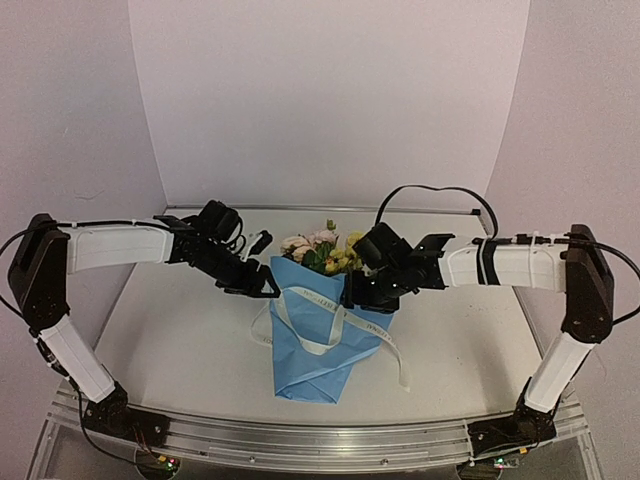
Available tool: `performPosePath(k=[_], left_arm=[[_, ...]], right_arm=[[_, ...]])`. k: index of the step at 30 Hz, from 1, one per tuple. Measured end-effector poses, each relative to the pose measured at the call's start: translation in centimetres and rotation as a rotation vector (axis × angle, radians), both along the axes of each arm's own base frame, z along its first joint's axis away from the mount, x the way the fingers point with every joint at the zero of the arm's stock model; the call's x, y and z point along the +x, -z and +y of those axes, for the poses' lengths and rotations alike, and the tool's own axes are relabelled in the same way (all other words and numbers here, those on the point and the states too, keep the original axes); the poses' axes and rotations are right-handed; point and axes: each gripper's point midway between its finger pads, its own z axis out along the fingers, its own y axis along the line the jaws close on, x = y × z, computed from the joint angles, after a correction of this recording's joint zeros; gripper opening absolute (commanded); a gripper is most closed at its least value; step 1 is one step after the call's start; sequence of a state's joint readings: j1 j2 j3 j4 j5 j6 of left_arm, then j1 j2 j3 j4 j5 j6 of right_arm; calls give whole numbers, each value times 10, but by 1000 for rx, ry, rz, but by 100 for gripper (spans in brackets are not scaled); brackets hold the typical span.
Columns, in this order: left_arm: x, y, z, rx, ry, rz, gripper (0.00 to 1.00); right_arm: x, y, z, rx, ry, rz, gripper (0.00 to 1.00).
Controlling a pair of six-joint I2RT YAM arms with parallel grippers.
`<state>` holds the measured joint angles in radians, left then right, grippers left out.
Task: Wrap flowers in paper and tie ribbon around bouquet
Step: Cross the ribbon over the folded bouquet.
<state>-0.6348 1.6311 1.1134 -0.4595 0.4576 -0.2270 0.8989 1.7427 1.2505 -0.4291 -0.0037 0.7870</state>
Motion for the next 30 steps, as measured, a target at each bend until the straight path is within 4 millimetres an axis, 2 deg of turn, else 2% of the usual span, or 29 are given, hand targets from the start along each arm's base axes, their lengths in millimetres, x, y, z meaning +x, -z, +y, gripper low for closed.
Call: performPosePath(k=[6, 12, 16, 21, 25, 30], left_arm=[[42, 2, 1, 49, -202, -5, 64], [63, 26, 9, 102, -332, 48, 55], [71, 39, 15, 116, -377, 84, 52], [84, 48, 9, 109, -392, 111, 52], [85, 55, 5, 108, -384, 140, 49], [83, 58, -2, 99, -366, 158, 51]], right_arm=[[-4, 16, -14, -75, -17, -9, 61], [-4, 17, -18, -94, -33, -19, 62], [-4, 13, -19, -93, -38, -32, 62], [-4, 9, -20, -90, -37, -43, 62], [-3, 9, -20, -93, -35, -46, 62], [-3, 8, -21, -95, -33, -48, 62]])
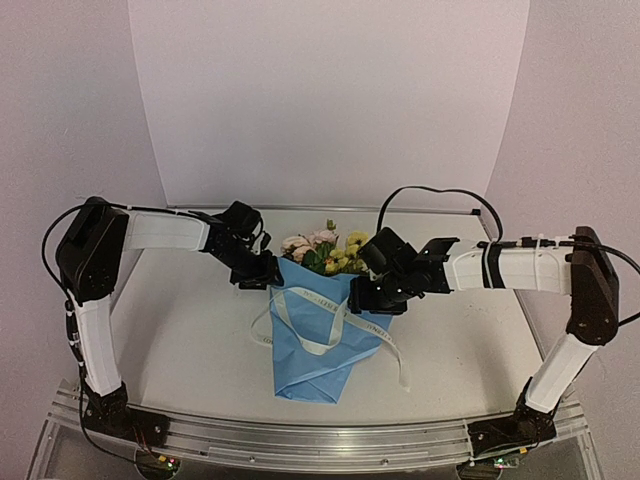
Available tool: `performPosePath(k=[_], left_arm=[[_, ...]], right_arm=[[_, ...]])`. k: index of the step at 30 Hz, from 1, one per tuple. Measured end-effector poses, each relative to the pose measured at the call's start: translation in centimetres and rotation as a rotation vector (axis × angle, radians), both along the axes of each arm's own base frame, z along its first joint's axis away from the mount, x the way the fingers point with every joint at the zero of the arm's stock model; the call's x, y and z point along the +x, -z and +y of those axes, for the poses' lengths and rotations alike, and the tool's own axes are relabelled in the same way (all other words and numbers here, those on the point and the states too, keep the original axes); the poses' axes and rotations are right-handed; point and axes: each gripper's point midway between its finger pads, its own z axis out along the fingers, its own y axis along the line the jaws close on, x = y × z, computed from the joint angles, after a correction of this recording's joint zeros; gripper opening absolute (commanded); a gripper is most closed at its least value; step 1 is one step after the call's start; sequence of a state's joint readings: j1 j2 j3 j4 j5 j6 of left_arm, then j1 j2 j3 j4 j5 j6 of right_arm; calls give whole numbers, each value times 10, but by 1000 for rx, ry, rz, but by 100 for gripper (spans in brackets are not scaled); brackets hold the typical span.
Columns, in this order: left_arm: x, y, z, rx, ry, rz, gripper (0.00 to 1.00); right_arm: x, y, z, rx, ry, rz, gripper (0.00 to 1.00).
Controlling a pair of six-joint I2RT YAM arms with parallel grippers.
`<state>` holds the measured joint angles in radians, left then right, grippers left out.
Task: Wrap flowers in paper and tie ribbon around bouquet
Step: Cross the ribbon over the folded bouquet.
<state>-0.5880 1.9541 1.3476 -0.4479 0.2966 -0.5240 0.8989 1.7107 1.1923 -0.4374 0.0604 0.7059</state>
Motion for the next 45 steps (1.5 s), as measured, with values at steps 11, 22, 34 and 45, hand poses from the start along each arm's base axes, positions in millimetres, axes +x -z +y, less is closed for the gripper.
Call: performPosePath(k=[11, 22, 34, 45], left_arm=[[-14, 3, -7, -5, 36, 34, 36], [-20, 9, -1, 23, 44, 50, 8], [-10, -6, 8, 56, 6, -14, 0], [6, -36, 31, 80, -99, -110, 0]], right_arm=[[0, 0, 0, 0, 0, 0, 62], [0, 1, -1, -3, 0, -1, 63], [-3, 4, -3, -51, -75, -14, 73], [-39, 35, -56, -139, -23, 57, 72]])
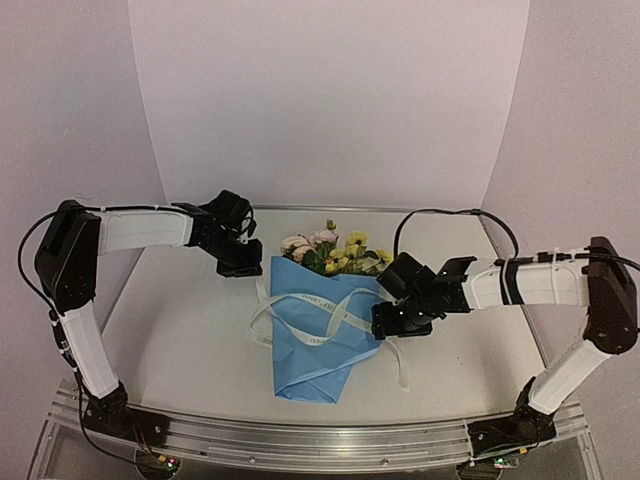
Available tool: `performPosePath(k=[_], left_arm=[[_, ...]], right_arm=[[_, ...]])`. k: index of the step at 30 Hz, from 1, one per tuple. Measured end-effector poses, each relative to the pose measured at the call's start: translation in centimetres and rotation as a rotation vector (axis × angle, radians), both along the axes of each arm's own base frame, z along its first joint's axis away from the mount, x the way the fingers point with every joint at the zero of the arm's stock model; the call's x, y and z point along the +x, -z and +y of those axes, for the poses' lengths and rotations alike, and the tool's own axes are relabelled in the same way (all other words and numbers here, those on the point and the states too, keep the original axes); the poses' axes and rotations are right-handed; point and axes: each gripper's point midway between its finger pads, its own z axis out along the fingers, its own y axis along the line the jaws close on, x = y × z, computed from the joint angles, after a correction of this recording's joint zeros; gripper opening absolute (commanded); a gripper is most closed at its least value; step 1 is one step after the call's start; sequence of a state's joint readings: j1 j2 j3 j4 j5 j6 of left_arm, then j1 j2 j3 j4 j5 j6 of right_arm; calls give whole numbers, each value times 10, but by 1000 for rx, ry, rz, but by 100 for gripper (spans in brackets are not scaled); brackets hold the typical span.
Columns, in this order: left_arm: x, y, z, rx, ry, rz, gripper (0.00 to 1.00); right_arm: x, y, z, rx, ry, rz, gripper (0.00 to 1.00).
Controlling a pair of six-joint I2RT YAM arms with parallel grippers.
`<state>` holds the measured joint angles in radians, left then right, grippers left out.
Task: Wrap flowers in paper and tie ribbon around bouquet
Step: Cross the ribbon over the folded bouquet.
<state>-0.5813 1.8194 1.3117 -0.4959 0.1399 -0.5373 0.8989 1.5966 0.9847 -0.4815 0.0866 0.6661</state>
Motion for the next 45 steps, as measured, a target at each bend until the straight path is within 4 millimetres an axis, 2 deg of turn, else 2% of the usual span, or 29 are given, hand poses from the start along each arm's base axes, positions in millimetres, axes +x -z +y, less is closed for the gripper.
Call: performPosePath(k=[7, 15, 18, 21, 25, 26, 31, 36, 42, 45], left_arm=[[16, -13, 16, 7, -76, -59, 0], [29, -35, 31, -6, -144, -120, 0], [33, -44, 37, -6, -163, -147, 0], [36, -47, 43, 3, -183, -161, 0], [36, -51, 56, 13, -211, -178, 0], [35, -53, 61, 17, -223, -184, 0], [28, -66, 100, 29, -309, -220, 0], [20, -68, 149, 32, -435, -229, 0], [5, -40, 213, 24, -622, -176, 0], [-7, -23, 238, 10, -702, -136, 0]], right_arm=[[-17, -7, -20, 39, 39, -9, 71], [-32, 14, -23, 16, 25, 30, 63], [-33, 23, -22, 6, 24, 43, 53], [-30, 30, -19, -2, 30, 50, 37], [-26, 37, -19, -19, 48, 47, 4], [-25, 37, -20, -20, 60, 42, 0], [-17, 31, -34, -73, 140, -3, 0], [-6, 13, -65, -136, 278, -61, 0], [18, -18, -137, -127, 550, -136, 0], [16, -26, -158, -124, 618, -158, 0]])
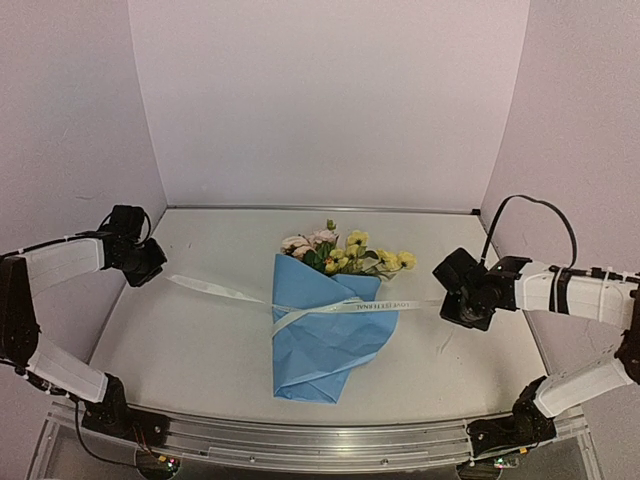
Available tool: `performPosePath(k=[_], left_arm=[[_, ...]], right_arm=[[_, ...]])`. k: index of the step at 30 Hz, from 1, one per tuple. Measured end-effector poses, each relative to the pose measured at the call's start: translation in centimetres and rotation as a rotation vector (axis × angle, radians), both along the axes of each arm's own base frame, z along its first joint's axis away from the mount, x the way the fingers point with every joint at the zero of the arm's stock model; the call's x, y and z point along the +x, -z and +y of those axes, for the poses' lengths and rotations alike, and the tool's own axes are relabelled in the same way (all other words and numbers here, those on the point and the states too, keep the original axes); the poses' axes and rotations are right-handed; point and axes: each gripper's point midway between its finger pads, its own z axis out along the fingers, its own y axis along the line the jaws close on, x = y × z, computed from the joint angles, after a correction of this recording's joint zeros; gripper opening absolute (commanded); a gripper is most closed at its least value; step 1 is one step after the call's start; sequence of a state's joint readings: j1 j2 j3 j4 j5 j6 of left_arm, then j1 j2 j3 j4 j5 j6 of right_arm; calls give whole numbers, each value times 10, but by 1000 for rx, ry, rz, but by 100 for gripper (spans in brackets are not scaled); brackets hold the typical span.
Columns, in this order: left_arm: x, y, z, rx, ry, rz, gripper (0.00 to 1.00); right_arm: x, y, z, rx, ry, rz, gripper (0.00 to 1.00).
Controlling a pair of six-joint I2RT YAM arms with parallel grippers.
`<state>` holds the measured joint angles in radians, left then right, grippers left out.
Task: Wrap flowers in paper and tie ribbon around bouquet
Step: Cross the ribbon over the folded bouquet.
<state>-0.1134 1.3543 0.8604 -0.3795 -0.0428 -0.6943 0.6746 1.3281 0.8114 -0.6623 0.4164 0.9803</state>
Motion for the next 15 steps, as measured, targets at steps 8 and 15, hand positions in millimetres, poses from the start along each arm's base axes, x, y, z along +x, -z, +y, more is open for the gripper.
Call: performPosePath(k=[8, 15], left_arm=[[0, 14, -15, -125, 58, -5, 0], [2, 29, -27, -163, 100, 33, 34]], right_arm=[[-7, 15, 2, -7, -29, 56, 6], [-6, 30, 18, 6, -90, 115, 49]])
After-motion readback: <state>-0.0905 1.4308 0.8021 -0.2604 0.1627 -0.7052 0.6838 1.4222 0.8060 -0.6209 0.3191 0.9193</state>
